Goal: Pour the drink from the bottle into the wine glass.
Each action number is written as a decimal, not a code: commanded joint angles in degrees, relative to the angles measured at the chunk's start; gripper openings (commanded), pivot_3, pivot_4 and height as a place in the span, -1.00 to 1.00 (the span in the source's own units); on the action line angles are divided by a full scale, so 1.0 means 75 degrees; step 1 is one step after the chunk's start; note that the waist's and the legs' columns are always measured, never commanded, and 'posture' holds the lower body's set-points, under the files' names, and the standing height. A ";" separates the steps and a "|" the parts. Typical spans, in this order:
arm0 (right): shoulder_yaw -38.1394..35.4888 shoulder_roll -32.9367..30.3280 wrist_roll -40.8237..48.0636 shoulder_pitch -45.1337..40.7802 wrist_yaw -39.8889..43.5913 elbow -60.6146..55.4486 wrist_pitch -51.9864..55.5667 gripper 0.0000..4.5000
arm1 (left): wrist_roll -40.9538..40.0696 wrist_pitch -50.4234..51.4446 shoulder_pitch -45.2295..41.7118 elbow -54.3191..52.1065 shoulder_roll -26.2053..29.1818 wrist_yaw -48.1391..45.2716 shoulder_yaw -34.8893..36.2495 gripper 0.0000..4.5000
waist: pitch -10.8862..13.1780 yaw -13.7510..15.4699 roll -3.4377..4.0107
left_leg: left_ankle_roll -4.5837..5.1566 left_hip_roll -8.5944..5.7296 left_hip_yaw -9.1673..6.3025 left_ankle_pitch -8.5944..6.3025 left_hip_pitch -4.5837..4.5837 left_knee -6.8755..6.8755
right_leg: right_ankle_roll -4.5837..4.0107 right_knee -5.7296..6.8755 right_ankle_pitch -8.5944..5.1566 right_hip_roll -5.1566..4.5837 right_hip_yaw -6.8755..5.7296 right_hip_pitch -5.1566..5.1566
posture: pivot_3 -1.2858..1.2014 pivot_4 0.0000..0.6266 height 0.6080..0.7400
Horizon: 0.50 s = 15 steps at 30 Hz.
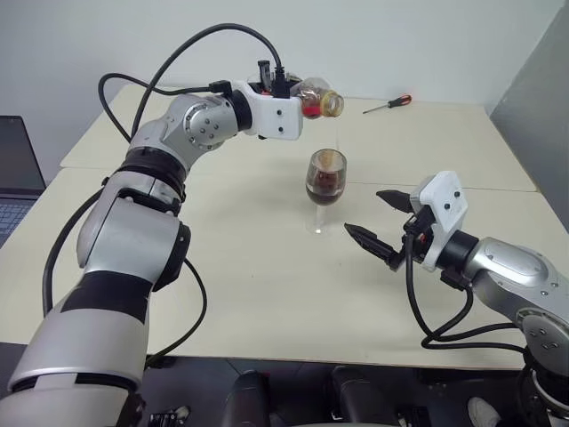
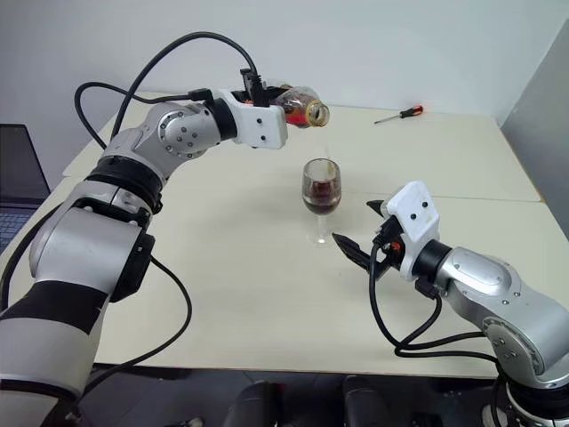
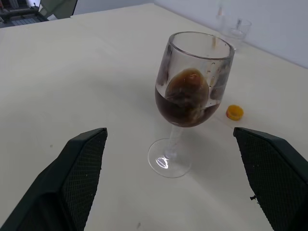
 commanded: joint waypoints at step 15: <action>0.0111 -0.0075 0.0269 -0.1157 0.0410 0.0245 0.0115 1.00 | -0.5743 0.4504 0.3026 -0.2509 -0.0600 -0.1166 0.4829 -0.66 | -0.0003 -0.0012 0.0003 | -0.0001 0.0006 -0.0014 0.0001 0.0007 0.0013 | -0.0001 0.0045 -0.0001 0.0001 -0.0011 -0.0005 | 0.03 -0.52 1.00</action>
